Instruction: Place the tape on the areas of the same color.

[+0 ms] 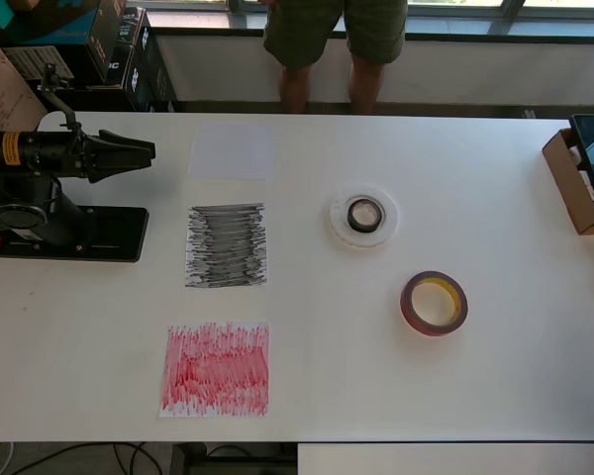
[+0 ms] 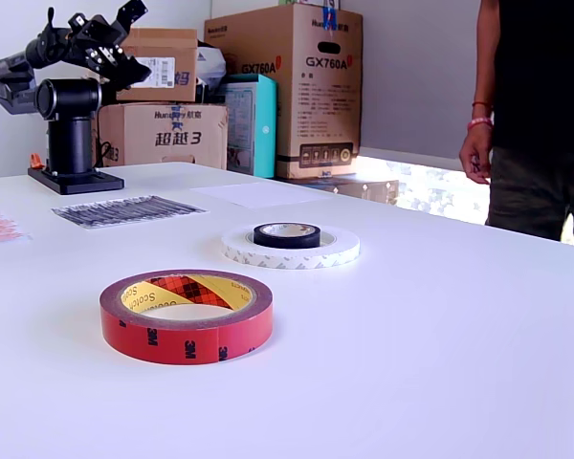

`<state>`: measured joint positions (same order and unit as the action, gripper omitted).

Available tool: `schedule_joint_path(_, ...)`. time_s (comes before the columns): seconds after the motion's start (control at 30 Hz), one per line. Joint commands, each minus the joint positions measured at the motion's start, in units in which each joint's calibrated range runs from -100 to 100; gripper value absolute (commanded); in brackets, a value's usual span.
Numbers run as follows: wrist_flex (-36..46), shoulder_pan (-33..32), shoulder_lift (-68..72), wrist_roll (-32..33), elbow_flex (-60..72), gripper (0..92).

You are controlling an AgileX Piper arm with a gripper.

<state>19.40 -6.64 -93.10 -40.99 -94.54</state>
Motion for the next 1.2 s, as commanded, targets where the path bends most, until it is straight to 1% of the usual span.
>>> schedule_joint_path(0.0,-0.02,1.81,16.96,0.47,10.35,83.4)
schedule_joint_path(0.13,-0.02,2.52,31.37,0.96,20.17,83.0)
schedule_joint_path(0.3,0.07,3.71,48.48,6.28,33.16,83.4)
schedule_joint_path(0.43,0.07,5.36,59.62,6.61,39.7,83.4)
schedule_joint_path(0.7,0.07,8.28,74.77,6.2,45.34,83.5)
schedule_joint_path(1.0,0.49,9.31,84.87,6.04,45.88,83.5)
schedule_joint_path(1.17,0.75,9.78,89.46,4.32,45.97,83.2)
